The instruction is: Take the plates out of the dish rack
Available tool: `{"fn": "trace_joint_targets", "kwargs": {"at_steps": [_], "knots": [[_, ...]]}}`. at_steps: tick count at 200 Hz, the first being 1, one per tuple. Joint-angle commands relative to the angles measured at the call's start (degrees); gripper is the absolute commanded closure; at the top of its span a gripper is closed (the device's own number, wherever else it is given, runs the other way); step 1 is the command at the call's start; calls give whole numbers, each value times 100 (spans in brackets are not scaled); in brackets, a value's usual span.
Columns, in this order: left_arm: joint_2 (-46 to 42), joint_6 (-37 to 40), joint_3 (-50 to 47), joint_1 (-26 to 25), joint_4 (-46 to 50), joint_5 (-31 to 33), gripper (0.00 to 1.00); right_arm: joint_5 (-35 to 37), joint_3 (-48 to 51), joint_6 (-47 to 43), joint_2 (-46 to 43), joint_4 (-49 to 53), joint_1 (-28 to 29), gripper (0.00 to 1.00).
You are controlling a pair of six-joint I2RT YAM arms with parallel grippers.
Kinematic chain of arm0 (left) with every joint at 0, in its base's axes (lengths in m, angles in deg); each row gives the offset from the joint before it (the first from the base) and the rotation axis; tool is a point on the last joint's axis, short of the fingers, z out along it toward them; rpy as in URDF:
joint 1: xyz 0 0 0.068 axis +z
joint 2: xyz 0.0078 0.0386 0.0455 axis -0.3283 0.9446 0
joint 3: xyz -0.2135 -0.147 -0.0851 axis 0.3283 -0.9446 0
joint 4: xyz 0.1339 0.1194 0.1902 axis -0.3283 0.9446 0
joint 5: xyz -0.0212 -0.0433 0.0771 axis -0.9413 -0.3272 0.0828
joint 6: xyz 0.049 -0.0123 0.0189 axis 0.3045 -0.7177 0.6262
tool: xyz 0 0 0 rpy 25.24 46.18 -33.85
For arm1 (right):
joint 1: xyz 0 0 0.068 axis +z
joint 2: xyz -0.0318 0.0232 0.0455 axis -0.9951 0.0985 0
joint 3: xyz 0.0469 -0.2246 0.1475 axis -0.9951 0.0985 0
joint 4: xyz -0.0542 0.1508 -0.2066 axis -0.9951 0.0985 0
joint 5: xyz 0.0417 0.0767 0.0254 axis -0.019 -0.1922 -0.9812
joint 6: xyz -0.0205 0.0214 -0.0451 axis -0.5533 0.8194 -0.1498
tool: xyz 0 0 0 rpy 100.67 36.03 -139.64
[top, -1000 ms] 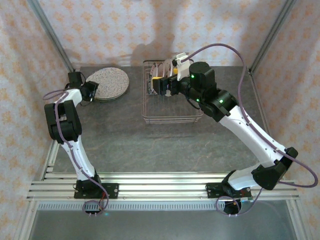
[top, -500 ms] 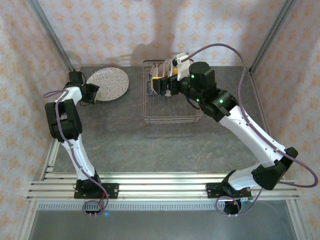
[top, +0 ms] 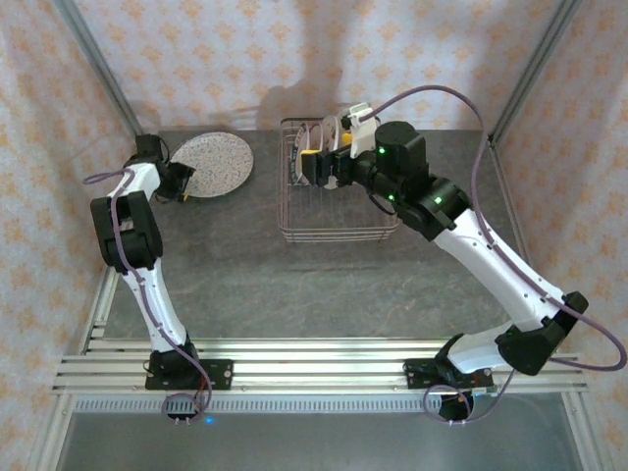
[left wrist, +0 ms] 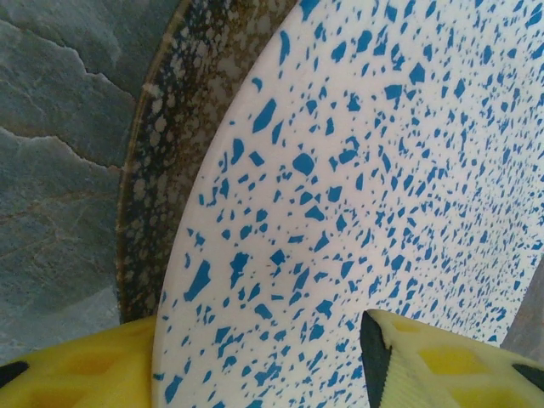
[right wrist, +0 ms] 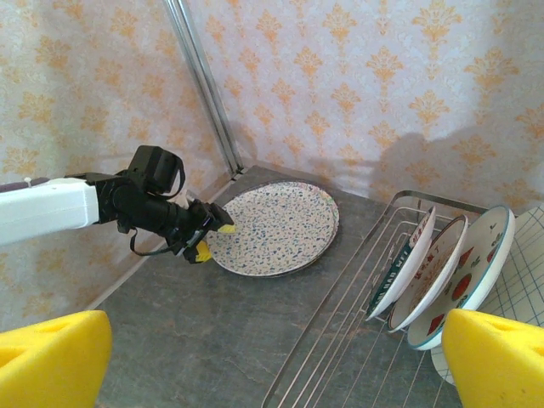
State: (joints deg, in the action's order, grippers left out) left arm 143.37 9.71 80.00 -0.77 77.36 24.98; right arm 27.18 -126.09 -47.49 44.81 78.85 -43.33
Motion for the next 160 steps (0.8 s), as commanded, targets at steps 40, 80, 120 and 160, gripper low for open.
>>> {"fn": "trace_joint_targets", "kwargs": {"at_steps": [40, 80, 120, 160], "knots": [[146, 115, 361, 15, 497, 304, 40, 37, -72, 91, -142, 4, 30, 1], [263, 51, 574, -26, 686, 328, 40, 102, -106, 116, -126, 76, 34, 1], [327, 13, 785, -81, 893, 500, 39, 123, -115, 138, -144, 74, 32, 1], [206, 55, 858, -107, 1206, 761, 38, 146, -141, 147, -149, 52, 30, 1]]}}
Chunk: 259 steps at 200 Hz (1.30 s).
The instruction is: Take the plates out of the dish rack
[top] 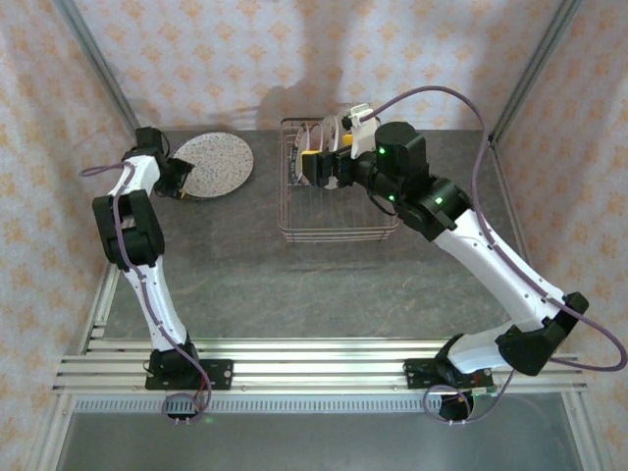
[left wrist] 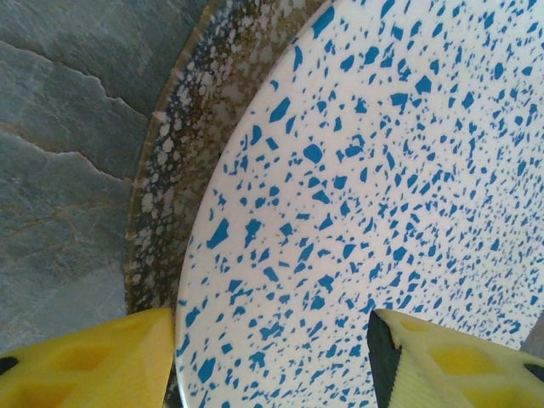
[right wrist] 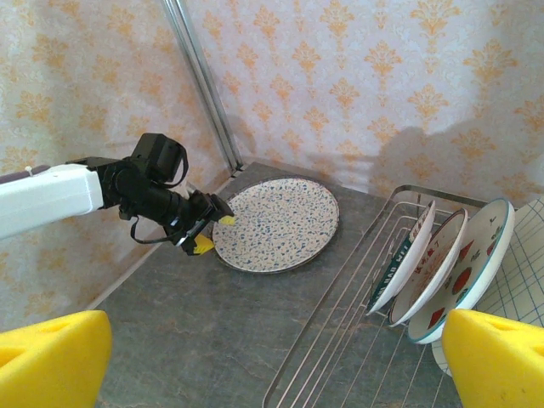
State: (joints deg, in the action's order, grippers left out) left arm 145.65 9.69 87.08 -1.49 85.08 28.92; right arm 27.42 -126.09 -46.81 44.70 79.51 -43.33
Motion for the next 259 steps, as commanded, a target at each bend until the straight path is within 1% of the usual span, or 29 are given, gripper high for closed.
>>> {"fn": "trace_joint_targets", "kwargs": {"at_steps": [1, 11, 24, 27, 37, 47, 52, 67, 87, 109, 120, 132, 152, 186, 207, 225, 259], "knots": [[-29, 56, 154, -31, 449, 378, 38, 133, -141, 77, -136, -16, 34, 1], [-108, 49, 156, -34, 573, 488, 38, 227, -158, 88, -133, -18, 34, 1], [-251, 49, 125, -43, 689, 656, 36, 533, -203, 115, -119, 31, 34, 1], [-289, 44, 98, -44, 704, 690, 33, 610, -211, 112, -117, 42, 32, 0], [-436, -17, 12, -42, 756, 804, 29, 904, -236, 93, -115, 60, 35, 0], [-610, -85, -137, -44, 696, 879, 27, 1233, -307, 73, -79, 136, 33, 0], [-718, -145, -237, -53, 664, 918, 23, 1394, -360, 54, -45, 206, 30, 0], [-1008, -282, -494, -86, 535, 1015, 18, 1894, -565, 14, 94, 443, 29, 0], [-1348, -399, -649, -178, 468, 1084, 16, 2403, -893, 132, 351, 786, -74, 1], [-1716, -496, -758, -341, 362, 1152, 16, 2576, -1522, 748, 805, 1500, -434, 6], [-2063, -549, -809, -459, 258, 1152, 16, 2589, -1840, 1051, 1064, 1830, -614, 9], [-2275, -560, -825, -610, 141, 1073, 16, 2655, -2234, 1344, 1411, 2230, -807, 10], [-2678, -465, -819, -976, 3, 1090, 16, 2529, -2938, 1684, 2069, 2829, -1100, 11], [-3347, -180, -1077, -1715, -429, 964, 16, 1896, -3937, 2118, 3098, 3392, -1593, 15], [-3807, 105, -1400, -2226, -850, 871, 16, 1593, -4302, 2159, 3536, 3407, -1807, 16], [-4231, 458, -1671, -2672, -1131, 828, 16, 1292, -4576, 2178, 3882, 3448, -1959, 19], [-5052, 598, -2585, -3386, -2052, 645, 15, 711, -4827, 2116, 4381, 3357, -2106, 30]]}}
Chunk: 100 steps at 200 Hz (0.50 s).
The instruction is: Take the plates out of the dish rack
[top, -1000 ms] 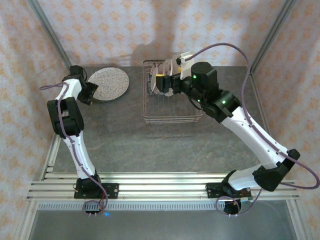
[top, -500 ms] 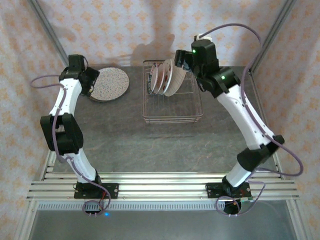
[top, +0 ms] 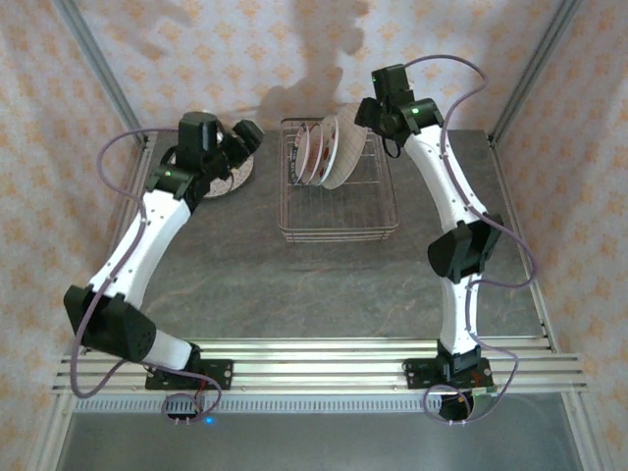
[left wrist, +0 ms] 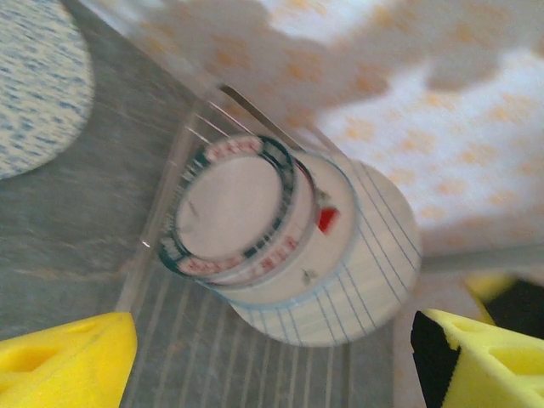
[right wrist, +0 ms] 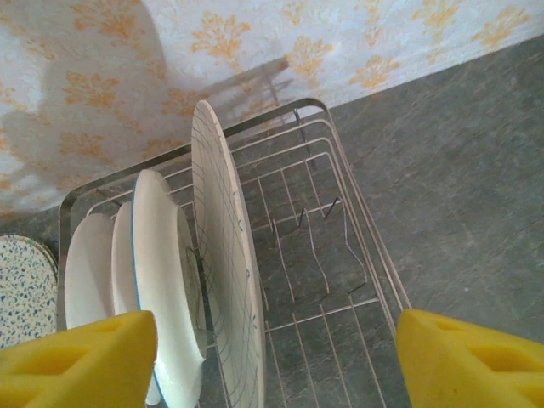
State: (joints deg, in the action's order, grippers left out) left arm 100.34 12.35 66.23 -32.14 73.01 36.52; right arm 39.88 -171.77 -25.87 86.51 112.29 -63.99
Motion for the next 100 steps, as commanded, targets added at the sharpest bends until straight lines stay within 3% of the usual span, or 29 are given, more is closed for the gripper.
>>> {"fn": "trace_joint_targets", "kwargs": {"at_steps": [1, 43, 100], "knots": [[-545, 336, -526, -338, -871, -117, 15, -555, -259, 13, 210, 70, -45, 30], [-1202, 415, -1164, -830, -1156, -39, 16, -782, -453, -111, 643, 91, -88, 40], [-1544, 984, -1126, -1592, -749, 742, 12, -877, -558, -118, 980, 114, -102, 52]]}}
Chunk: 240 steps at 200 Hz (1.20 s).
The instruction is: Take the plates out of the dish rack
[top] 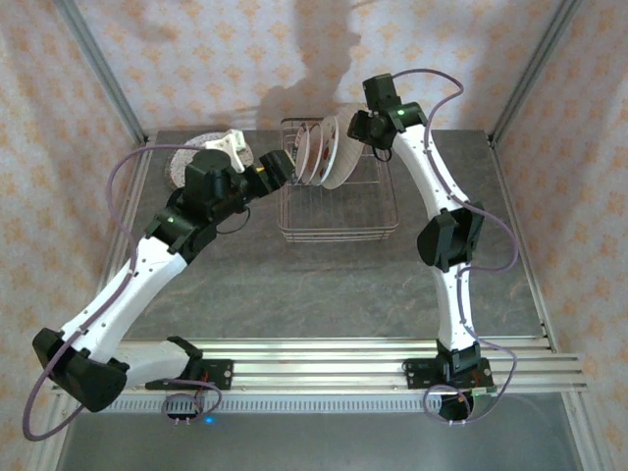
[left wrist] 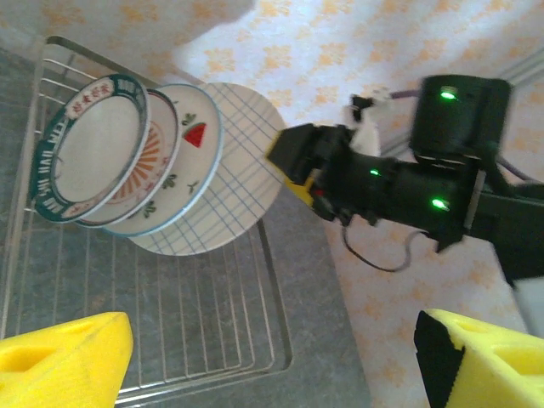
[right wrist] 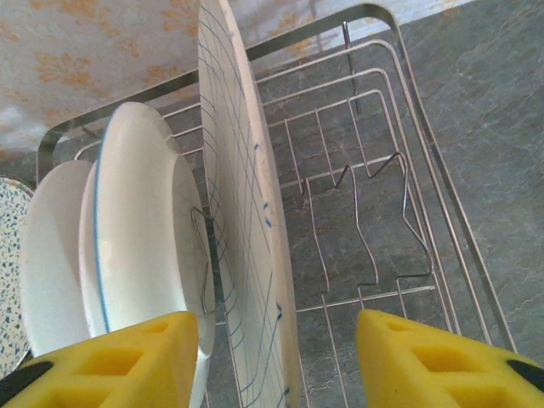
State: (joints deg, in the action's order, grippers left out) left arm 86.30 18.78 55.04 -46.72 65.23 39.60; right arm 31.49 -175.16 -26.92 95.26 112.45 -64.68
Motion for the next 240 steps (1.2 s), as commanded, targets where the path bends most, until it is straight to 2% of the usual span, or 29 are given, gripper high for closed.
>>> {"fn": "trace_joint_targets", "kwargs": {"at_steps": [1, 74, 154, 196, 240], "knots": [[-141, 341, -10, -136, 30, 434, 12, -40, -219, -14, 113, 94, -32, 53], [-53, 345, 74, -206, 104, 469, 12, -244, -388, 56, 396, -34, -36, 72], [-31, 394, 120, -204, 207, 452, 12, -232, -585, 126, 483, 1, -32, 100], [-9, 402, 118, -207, 194, 435, 12, -21, -680, 207, 345, -24, 13, 100], [12, 368, 117, -207, 181, 419, 12, 569, -754, 132, 162, 67, 115, 100]]}}
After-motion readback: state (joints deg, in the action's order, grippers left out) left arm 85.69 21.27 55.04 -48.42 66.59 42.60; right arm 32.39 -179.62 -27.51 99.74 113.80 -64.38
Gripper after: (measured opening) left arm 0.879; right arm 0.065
